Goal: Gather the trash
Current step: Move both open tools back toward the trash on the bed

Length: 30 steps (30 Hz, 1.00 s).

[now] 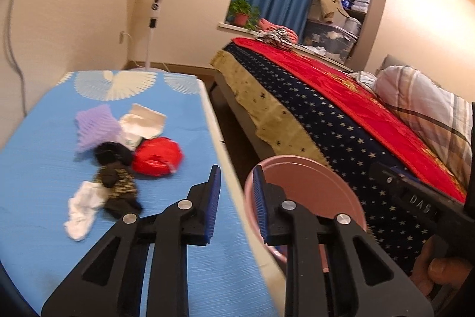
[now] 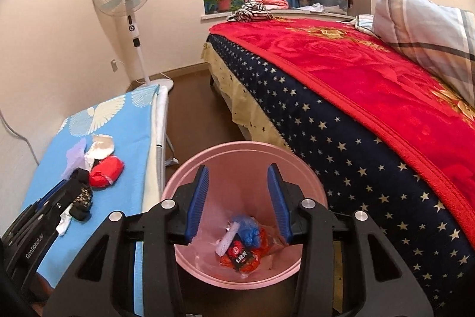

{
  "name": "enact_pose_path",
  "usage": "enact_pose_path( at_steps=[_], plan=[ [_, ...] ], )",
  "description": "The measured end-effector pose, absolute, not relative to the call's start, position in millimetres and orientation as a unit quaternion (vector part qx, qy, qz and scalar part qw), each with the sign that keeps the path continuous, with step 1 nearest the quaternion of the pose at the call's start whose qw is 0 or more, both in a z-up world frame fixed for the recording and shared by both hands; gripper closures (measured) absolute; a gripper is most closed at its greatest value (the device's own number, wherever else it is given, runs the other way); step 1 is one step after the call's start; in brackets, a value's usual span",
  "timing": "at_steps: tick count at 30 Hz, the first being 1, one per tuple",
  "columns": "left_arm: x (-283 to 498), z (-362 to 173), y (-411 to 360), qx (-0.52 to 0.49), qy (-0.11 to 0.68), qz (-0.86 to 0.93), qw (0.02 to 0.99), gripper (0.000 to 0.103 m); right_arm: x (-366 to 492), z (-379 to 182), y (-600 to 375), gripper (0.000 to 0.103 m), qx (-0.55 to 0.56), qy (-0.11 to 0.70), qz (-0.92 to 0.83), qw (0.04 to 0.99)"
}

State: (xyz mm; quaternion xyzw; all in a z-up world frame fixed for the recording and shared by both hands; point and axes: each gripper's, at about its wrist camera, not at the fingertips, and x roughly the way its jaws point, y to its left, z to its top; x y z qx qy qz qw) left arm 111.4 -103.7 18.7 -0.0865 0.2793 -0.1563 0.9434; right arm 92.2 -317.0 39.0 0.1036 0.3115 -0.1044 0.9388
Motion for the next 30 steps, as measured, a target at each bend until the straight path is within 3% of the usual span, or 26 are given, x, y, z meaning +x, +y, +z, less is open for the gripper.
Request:
enact_pose_path(
  at_steps=[5,17,19,21,30],
  plan=[
    [109.6,17.8,-74.4,-0.096,0.273,-0.118,0.95,0.08,97.8,37.1,-298.7,0.069,0.101,0.312,-0.08,0.941],
    [121.9,-13.7,0.7,-0.129,0.308,0.001,0.943,0.08,122.6,22.3,-250.7,0.071,0.099,0.32,-0.003,0.942],
    [125.6,-21.0,8.3,-0.136,0.319,0.011,0.938,0.074,127.7,18.5,-246.3,0.071,0.106,0.325,0.005,0.94],
    [130.3,-29.0,12.6,-0.137,0.337,0.013,0.931,0.054,132.6,15.0,-240.9,0.071,0.112,0.329,0.019,0.937],
    [145.9,-54.1,18.7,-0.127,0.377,0.023,0.917,0.053,153.9,5.4,-201.3,0.071,0.107,0.339,0.088,0.931]
  ],
)
